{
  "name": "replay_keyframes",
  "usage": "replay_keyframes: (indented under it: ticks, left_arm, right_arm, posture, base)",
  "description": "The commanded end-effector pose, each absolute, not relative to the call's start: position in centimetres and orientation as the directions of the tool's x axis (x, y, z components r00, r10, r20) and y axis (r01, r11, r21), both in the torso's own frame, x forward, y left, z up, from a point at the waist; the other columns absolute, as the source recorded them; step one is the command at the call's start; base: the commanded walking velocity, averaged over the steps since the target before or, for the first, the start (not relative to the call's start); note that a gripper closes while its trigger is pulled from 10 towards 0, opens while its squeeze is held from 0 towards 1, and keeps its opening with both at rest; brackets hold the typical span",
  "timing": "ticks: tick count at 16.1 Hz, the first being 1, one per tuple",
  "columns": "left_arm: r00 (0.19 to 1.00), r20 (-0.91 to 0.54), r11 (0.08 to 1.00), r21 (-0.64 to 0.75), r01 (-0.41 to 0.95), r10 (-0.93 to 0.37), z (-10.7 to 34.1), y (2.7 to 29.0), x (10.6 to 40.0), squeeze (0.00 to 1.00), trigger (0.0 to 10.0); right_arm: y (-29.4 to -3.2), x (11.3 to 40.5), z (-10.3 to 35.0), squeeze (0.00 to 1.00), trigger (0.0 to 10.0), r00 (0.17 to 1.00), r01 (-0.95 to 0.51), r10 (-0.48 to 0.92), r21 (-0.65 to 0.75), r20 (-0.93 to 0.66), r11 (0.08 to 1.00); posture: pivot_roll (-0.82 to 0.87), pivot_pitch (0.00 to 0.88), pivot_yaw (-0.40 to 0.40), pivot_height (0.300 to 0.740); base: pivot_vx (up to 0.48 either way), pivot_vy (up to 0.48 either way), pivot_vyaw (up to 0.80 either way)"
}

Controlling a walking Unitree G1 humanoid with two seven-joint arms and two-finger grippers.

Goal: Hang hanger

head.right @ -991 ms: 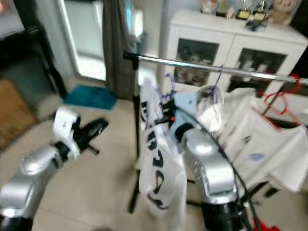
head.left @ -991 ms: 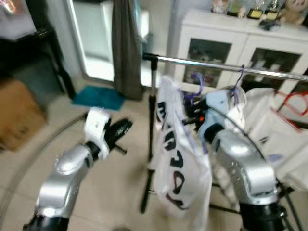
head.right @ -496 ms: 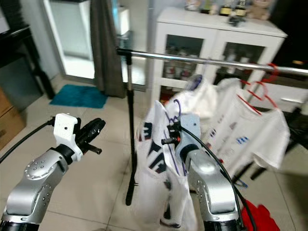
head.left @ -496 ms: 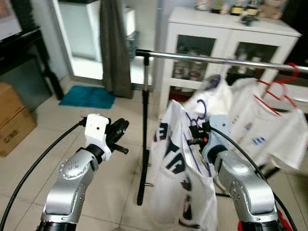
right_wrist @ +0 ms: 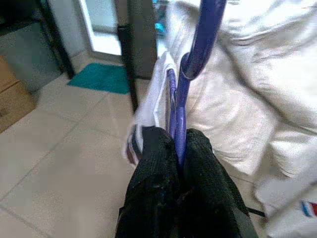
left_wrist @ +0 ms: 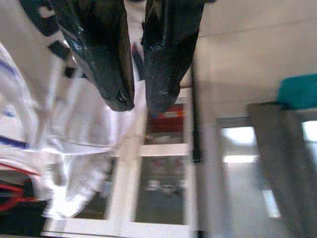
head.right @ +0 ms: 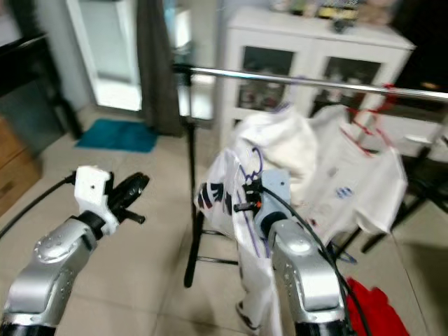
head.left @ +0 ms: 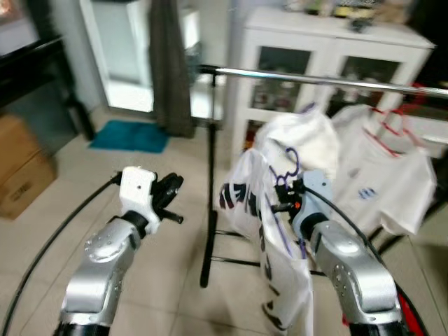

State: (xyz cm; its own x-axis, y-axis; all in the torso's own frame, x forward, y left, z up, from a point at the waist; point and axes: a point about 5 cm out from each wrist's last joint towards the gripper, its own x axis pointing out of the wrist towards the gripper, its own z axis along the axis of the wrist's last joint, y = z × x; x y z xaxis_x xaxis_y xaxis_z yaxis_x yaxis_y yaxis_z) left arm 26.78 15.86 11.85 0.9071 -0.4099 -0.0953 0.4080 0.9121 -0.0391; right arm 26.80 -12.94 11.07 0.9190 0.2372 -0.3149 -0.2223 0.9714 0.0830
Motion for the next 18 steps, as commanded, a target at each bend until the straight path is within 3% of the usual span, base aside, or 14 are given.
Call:
replay_keyframes:
  ticks: [1, 11, 15, 18]
  left_arm:
    - [0.906, -0.089, 0.911, -0.028, 0.412, -0.413, 12.2, 15.8, 27.0, 0.0, 10.0]
    - [0.908, -0.089, 0.912, -0.025, 0.409, -0.41, 12.0, 15.9, 26.6, 0.0, 10.0]
    - [0.904, -0.093, 0.909, -0.016, 0.417, -0.417, 12.0, 15.8, 26.5, 0.0, 10.0]
    - [0.887, -0.106, 0.893, -0.04, 0.448, -0.449, 11.6, 15.7, 25.8, 0.0, 10.0]
  right_arm:
    - [-13.0, 27.1, 12.1, 0.0, 10.0, 0.935, -0.221, 0.231, 0.069, -0.268, 0.973]
    - [-12.4, 27.6, 12.7, 0.0, 10.0, 0.923, -0.293, 0.282, -0.006, -0.262, 0.956]
    - [-12.3, 27.5, 12.9, 0.0, 10.0, 0.923, -0.299, 0.288, -0.006, -0.256, 0.954]
    - [-12.9, 25.5, 13.0, 0.0, 10.0, 0.9, -0.36, 0.33, -0.059, -0.285, 0.931]
  posture:
    - [-0.09, 0.0, -0.016, 0.74]
    - [-0.08, 0.0, -0.04, 0.74]
    - [-0.07, 0.0, -0.044, 0.74]
    - [-0.08, 0.0, -0.034, 0.74]
  base:
    - [0.379, 0.0, 0.0]
    - [0.387, 0.0, 0.0]
    - [0.381, 0.0, 0.32]
    - [0.0, 0.0, 0.0]
